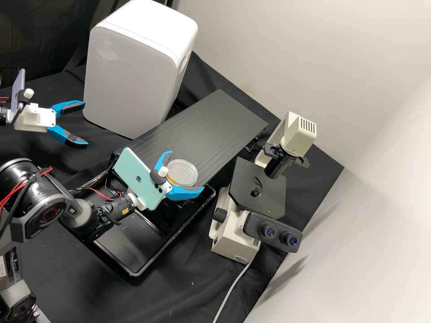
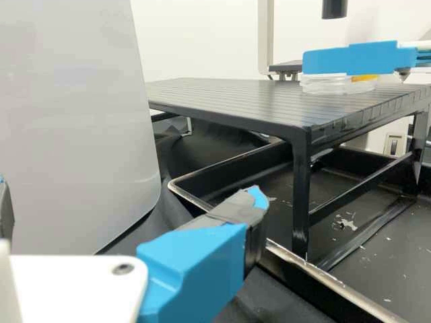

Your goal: Remove the lid from the petri dish

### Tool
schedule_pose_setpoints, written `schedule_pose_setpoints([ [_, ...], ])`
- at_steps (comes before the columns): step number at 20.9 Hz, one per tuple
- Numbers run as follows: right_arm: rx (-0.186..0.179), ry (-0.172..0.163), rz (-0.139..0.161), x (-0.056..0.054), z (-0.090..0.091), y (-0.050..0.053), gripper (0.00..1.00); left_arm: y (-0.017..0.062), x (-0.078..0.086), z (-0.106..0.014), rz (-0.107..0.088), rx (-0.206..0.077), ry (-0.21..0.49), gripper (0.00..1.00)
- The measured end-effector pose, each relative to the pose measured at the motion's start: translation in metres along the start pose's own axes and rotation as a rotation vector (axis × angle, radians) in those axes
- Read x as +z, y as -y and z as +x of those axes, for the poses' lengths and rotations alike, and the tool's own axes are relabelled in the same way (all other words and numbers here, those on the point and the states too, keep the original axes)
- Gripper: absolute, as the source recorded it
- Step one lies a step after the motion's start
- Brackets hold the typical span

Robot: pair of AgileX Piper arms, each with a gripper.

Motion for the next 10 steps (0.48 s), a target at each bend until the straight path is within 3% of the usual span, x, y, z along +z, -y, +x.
schedule_pose_setpoints([
  [6, -0.003, -0.002, -0.003, -0.0016, -0.0002, 0.0017, 1.0, 0.0, 0.0, 0.0, 0.0, 0.0, 0.0, 1.0],
  [10, -0.014, 0.014, -0.032, -0.0008, 0.0025, 0.0051, 1.0, 0.0, 0.0, 0.0, 0.0, 0.0, 0.0, 1.0],
])
